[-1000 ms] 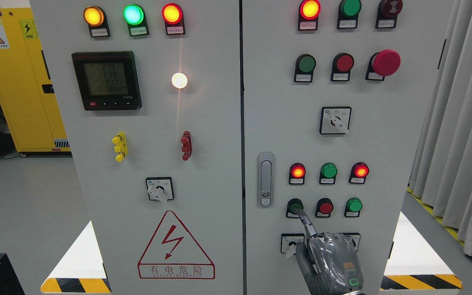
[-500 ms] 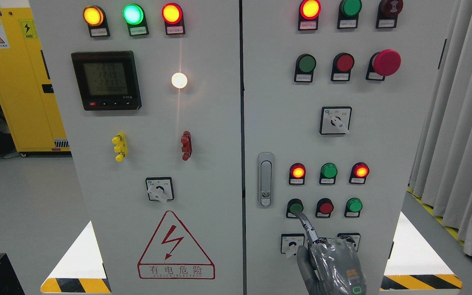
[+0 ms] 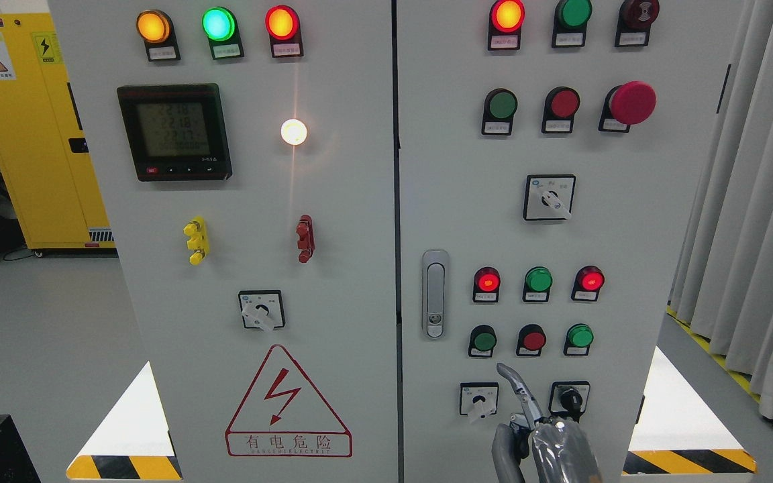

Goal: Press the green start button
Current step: 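Release the green button and lower the right hand away from the cabinet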

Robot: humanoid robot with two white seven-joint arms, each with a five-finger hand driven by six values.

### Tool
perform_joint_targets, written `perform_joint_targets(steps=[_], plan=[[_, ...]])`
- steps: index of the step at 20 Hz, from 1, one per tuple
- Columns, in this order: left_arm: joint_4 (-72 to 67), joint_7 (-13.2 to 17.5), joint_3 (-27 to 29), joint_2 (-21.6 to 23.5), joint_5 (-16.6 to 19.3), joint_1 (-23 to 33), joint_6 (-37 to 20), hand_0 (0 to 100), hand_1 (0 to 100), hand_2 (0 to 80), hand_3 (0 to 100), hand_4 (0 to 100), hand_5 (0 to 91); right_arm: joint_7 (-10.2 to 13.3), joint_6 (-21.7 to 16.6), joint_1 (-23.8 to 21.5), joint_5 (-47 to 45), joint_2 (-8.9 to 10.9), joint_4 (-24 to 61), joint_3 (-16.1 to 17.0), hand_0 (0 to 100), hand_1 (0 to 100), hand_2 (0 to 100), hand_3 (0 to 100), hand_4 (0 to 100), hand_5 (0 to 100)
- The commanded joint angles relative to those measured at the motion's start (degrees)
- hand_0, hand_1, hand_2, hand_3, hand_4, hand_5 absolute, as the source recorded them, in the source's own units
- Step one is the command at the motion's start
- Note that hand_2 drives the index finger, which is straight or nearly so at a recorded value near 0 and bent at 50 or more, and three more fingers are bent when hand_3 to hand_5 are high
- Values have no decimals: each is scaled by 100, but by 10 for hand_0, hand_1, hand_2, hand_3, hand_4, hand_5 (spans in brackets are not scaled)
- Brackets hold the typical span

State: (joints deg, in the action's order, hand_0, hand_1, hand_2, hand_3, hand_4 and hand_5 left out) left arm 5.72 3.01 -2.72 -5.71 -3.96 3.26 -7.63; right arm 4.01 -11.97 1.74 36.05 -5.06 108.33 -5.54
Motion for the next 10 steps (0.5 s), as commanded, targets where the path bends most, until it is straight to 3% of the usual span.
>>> perform_joint_targets(steps=[1,2,4,6,10], plan=[[-1,-2,0,0,0,8,-2,120,556,0,0,0,0,-232,133,-498,-2249,40,829,-201,890,827,0,153,211,225],[-1,-2,0,0,0,0,-2,120,556,0,0,0,0,-460,212,-595,-2426,31,934,-202,903,803,0,35,75,35],[-1,-2,0,0,0,0,-2,120,556,0,0,0,0,-568,222,-736,-2620,13,1075,-211,917,740,0,0,0,0],[-1,-2,0,0,0,0,-2,120,556,0,0,0,0,-568,178,-850,-2647,13,1120,-315,802,680,0,0,0,0],[-1,-2,0,0,0,0,-2,120,556,0,0,0,0,-629,195,-983,-2647,13,1120,-369,736,669,0,0,0,0]])
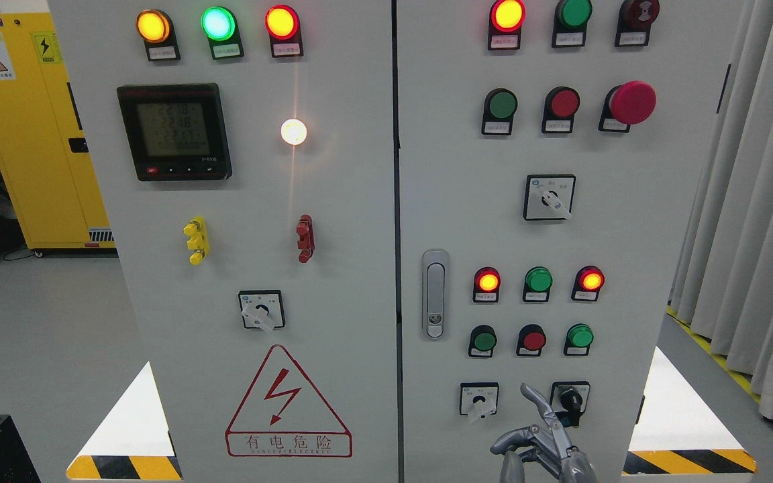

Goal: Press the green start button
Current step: 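Release the green button and lower the right hand away from the cabinet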

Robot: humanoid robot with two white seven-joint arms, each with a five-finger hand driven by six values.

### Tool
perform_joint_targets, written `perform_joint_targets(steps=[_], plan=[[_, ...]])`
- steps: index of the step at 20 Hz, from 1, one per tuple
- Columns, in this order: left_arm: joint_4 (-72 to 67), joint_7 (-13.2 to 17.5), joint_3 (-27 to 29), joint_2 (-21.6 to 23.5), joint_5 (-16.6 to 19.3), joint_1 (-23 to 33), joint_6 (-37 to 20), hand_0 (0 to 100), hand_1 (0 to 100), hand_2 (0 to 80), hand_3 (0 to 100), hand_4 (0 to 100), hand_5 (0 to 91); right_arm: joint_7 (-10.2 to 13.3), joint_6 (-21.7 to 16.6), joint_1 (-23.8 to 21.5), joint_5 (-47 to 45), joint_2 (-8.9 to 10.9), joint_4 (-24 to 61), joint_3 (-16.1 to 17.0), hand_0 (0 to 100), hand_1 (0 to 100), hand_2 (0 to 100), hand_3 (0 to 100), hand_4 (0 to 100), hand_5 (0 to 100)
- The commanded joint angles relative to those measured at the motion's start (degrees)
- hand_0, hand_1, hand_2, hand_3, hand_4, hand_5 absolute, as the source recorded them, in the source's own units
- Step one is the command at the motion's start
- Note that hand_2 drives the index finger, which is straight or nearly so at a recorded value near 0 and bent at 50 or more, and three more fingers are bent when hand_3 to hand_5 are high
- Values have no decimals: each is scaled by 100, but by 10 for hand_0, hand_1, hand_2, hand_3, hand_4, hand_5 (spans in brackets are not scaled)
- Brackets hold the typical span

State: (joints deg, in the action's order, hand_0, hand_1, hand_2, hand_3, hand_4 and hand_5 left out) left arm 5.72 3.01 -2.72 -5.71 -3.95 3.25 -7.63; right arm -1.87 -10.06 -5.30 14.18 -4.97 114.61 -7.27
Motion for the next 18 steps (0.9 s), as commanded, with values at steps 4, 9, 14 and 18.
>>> perform_joint_targets(steps=[4,9,14,18], plan=[[-1,-2,0,0,0,0,-2,120,556,0,0,0,0,-42,22,-243,-442,22,493,-196,671,647,0,0,0,0],[-1,-2,0,0,0,0,-2,120,556,0,0,0,0,-42,48,-217,-434,22,484,-196,608,645,0,0,0,0],[-1,-2,0,0,0,0,-2,120,556,0,0,0,0,-42,75,-208,-407,22,475,-196,594,645,0,0,0,0],[-1,-2,0,0,0,0,-2,120,556,0,0,0,0,-51,75,-208,-407,22,466,-196,576,647,0,0,0,0]])
